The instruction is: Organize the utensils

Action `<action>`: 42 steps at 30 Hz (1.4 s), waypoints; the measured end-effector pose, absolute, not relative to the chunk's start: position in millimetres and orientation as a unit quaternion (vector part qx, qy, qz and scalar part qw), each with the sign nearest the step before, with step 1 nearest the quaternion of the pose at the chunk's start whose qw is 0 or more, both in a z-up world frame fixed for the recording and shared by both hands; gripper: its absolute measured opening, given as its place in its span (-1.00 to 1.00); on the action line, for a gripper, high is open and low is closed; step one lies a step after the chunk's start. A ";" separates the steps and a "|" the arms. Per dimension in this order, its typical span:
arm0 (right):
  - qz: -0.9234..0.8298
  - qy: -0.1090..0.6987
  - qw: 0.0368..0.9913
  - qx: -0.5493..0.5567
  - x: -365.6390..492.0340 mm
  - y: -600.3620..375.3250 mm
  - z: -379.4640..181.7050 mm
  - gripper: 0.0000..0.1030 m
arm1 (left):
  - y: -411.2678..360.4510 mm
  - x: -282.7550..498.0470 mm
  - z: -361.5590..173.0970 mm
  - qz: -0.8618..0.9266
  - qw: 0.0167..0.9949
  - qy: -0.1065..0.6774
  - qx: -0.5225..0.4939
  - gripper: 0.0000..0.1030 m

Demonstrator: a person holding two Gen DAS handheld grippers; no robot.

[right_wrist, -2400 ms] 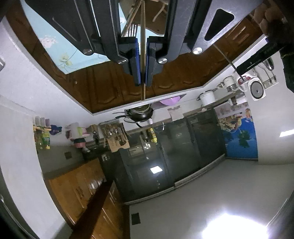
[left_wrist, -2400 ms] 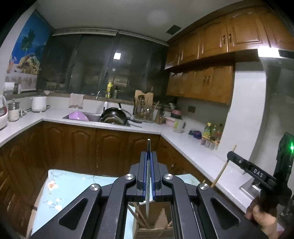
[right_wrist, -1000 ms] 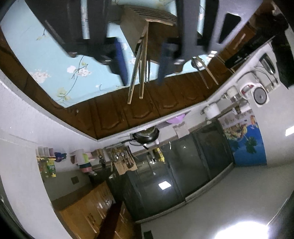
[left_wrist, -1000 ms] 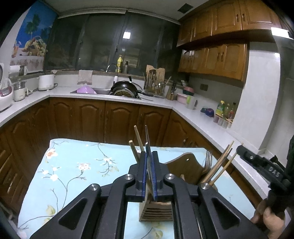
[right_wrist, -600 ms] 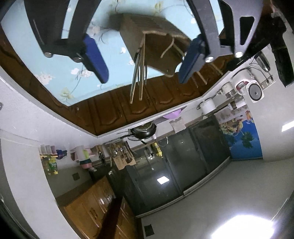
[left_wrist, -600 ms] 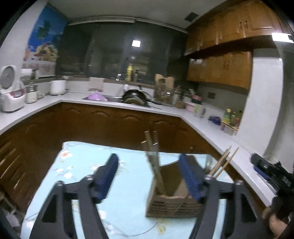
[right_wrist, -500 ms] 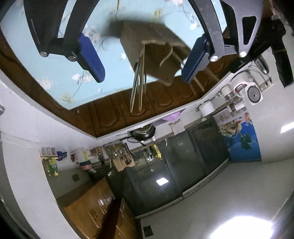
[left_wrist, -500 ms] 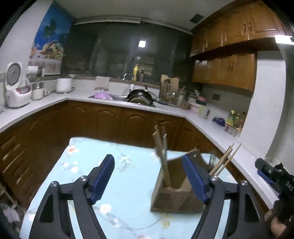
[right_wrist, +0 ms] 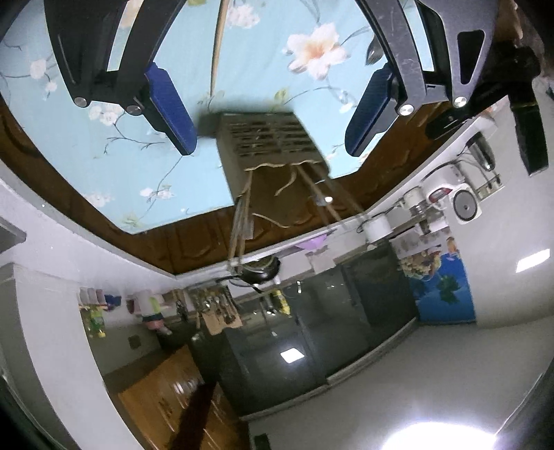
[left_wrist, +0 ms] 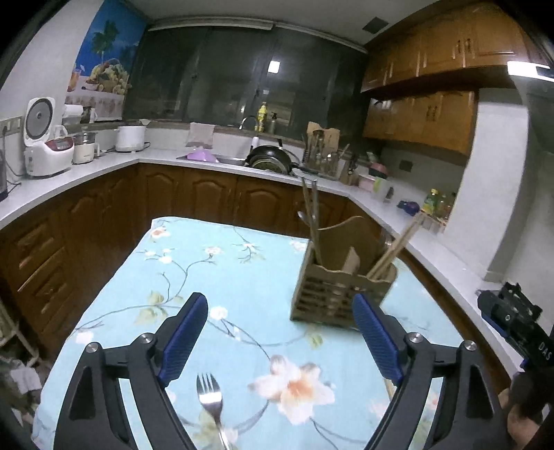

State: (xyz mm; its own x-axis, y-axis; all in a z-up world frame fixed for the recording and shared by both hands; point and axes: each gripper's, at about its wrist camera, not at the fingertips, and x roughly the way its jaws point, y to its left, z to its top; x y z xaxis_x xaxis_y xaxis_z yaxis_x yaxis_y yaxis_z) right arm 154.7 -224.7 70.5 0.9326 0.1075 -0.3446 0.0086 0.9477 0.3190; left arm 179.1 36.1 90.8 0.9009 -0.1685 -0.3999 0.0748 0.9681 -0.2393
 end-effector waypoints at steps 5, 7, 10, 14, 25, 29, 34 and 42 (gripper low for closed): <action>0.031 0.137 0.983 0.116 112.6 -208.2 100.4 1.00 | 40.2 132.5 105.9 -0.072 0.976 0.183 -0.093 0.99; 0.027 0.112 0.988 0.105 92.3 -202.8 103.9 1.00 | 39.2 115.3 102.6 -0.075 0.978 0.174 -0.088 0.99; 0.011 0.097 0.992 0.081 75.0 -195.4 96.9 1.00 | 37.7 93.1 87.5 -0.067 0.980 0.167 -0.080 0.99; -0.007 0.093 0.995 0.048 59.3 -185.3 74.2 1.00 | 33.1 70.9 62.7 -0.046 0.987 0.147 -0.053 0.99; -0.016 0.097 0.995 0.034 34.7 -173.0 25.2 1.00 | 19.6 38.9 11.8 -0.023 0.991 0.133 -0.022 0.99; -0.016 0.107 0.994 0.024 28.0 -169.2 14.2 1.00 | 19.7 36.8 6.6 -0.020 0.991 0.131 -0.009 0.99; -0.022 0.115 0.993 0.025 24.6 -170.2 6.5 1.00 | 18.8 32.3 2.0 -0.020 0.990 0.137 -0.002 0.99; -0.022 0.114 0.993 0.025 21.7 -171.6 2.5 1.00 | 18.8 25.2 -3.1 -0.016 0.990 0.140 0.005 0.99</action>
